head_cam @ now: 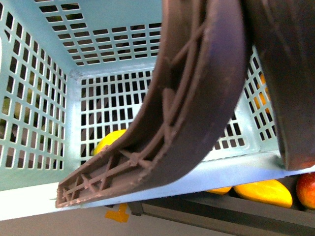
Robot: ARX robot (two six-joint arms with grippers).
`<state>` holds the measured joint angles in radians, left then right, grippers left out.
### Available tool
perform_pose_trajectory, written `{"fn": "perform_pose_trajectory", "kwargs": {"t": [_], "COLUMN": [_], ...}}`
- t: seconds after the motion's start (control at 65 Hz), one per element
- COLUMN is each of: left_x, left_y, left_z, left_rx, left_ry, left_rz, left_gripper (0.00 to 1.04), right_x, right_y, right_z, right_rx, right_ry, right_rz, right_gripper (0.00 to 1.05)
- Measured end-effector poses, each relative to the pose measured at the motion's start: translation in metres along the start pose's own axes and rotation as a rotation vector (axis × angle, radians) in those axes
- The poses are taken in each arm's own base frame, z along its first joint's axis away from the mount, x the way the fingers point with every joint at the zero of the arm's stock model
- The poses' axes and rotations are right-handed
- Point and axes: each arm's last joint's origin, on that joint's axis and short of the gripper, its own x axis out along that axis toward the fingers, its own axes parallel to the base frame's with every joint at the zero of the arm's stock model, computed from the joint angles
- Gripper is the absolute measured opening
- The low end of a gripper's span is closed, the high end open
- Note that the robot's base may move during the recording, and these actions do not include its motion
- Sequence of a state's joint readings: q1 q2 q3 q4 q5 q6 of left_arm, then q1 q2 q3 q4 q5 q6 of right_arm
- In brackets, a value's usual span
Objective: Pick lemon and mango into basket
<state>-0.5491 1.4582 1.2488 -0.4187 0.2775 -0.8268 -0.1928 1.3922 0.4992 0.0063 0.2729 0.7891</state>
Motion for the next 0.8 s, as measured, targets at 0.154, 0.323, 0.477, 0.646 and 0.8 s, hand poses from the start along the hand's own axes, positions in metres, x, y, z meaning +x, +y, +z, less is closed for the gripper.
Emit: {"fn": "perform_pose_trajectory", "kwargs": {"t": [0.154, 0.323, 0.477, 0.646, 0.8], "left_x": [0.000, 0.000, 0.000, 0.000, 0.000], "left_y": [0.001, 0.001, 0.001, 0.001, 0.001], "left_z": [0.001, 0.001, 0.001, 0.001, 0.001], "left_rx": [-0.001, 0.001, 0.000, 0.001, 0.001], "left_ry": [-0.013, -0.014, -0.011, -0.011, -0.011], "left_rz": [0.011, 0.013, 0.009, 0.009, 0.010], "left_gripper": [0.15, 0.15, 0.15, 0.15, 0.15], "right_x": [0.048, 0.090, 0.118, 0.145, 0.163], "right_y": [0.010, 0.025, 0.036, 0.054, 0.071], "right_z": [-0.016, -0.038, -0.053, -0.060, -0.059], "right_rx": [0.089, 0.120, 0.126, 0.126, 0.134], "right_ry": [0.136, 0.224, 0.273, 0.297, 0.298], "right_rz": [-0.047, -0.093, -0.121, -0.124, -0.108], "right_gripper": [0.96, 0.96, 0.96, 0.96, 0.96]}}
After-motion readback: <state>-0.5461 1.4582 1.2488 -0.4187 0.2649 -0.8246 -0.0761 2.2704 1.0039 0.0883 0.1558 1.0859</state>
